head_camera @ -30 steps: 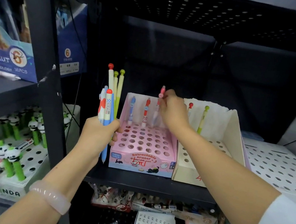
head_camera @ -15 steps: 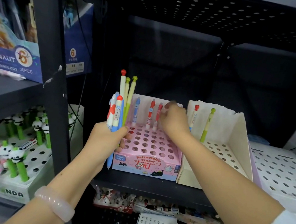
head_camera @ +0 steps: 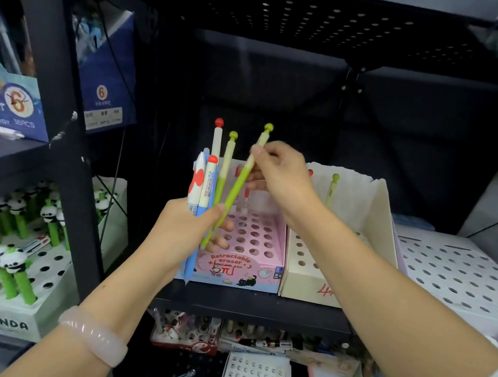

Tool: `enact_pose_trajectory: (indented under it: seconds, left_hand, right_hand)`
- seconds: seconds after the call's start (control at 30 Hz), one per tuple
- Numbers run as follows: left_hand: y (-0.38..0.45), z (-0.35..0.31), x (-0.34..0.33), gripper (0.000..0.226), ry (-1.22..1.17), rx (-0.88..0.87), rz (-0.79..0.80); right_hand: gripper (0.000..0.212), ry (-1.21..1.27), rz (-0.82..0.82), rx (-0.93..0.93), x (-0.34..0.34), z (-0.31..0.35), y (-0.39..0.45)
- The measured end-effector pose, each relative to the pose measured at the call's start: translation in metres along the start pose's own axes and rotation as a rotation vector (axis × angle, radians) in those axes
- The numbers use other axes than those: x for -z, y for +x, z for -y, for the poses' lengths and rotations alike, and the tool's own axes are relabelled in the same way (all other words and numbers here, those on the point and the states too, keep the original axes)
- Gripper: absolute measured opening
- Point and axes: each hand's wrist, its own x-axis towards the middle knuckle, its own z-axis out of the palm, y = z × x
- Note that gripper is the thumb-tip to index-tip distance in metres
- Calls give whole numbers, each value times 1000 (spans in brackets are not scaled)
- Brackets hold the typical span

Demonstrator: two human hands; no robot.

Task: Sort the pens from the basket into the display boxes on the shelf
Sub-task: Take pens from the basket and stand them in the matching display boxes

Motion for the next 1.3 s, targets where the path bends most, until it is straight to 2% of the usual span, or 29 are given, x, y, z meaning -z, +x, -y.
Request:
enact_pose_trajectory:
  seconds: [0.13,0.27,0.37,0.47,0.6,0.73,0.93,1.03,1.13,1.2,1.3]
  left_hand:
    - [1,-2,-12,8,44,-19,23]
    - [0,-1,-28,6,70,-42,38]
    - [1,0,-42,7,62,-37,46]
    - [-1,2,-51,8,56,-11,56]
    - [-1,2,-50,7,25,17,54]
    - [0,2,-49,6,22,21,60]
    - [-2,4,-48,8,44,4,71]
    - [-2,5,-48,8,47,-1,83]
    - [-2,5,-48,7,35,6,83]
    - [-1,4,-48,6,28,10,84]
    - [-1,2,-51,7,16,6,82]
  right_hand:
    - [17,10,-232,11,52,0,4]
    - [14,-418,-438,100,116,-16,2]
    - [11,-687,-420,170,137,-32,-3]
    - [12,-786,-390,141,139,-47,-4]
    - [22,-843,-372,120,137,-53,-1]
    - [24,-856,-341,97,136,-50,4]
    - [24,-875,-384,83,136,-58,7]
    - [18,-976,-232,32,136,-67,6]
    - [20,-1065,-78,-144,132,-70,3]
    - [18,-1066,-120,-187,129,-65,1]
    - [13,-943,-359,-27,120,-51,-3]
